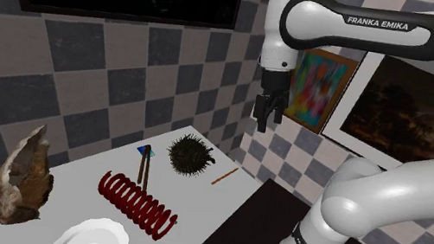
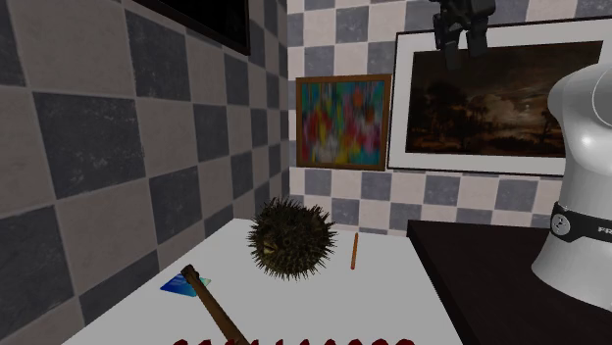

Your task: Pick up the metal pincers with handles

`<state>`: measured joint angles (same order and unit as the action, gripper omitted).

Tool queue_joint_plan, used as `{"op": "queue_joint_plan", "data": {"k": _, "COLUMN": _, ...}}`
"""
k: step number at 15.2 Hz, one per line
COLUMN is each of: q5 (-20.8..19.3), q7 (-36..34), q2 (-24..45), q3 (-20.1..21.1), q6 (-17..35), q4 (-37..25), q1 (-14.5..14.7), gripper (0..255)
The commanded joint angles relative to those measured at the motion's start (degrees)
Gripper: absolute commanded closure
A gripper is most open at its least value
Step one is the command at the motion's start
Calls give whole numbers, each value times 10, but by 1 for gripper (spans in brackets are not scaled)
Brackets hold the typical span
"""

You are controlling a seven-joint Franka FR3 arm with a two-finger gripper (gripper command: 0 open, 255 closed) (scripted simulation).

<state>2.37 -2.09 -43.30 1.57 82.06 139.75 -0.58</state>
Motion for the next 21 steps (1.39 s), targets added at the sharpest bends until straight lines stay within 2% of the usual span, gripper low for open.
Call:
{"op": "queue_joint_plan", "data": {"k": 1, "q5": 0, "q7": 0, "q2": 0, "q3": 0, "q6": 0, "q4": 0, "q1": 0, "gripper": 0}}
{"op": "queue_joint_plan", "data": {"k": 7, "q5": 37, "q7": -82, "q2": 79, "q3": 50, "q6": 118, "q4": 22, "q1": 1, "gripper": 0}}
{"op": "queue_joint_plan", "data": {"k": 12, "q5": 53, "q7": -149, "q2": 168, "q3": 88, "q6": 216, "q4": 16, "q1": -1, "gripper": 0}}
{"op": "queue_joint_plan", "data": {"k": 17, "q5": 51, "q7": -218, "q2": 271, "q3": 120, "q6": 305, "q4": -12, "q1": -7, "gripper": 0}}
{"op": "queue_joint_plan", "data": {"k": 21, "q5": 34, "q7": -277, "q2": 361, "q3": 138, "q6": 365, "q4": -49, "q1": -10, "gripper": 0}}
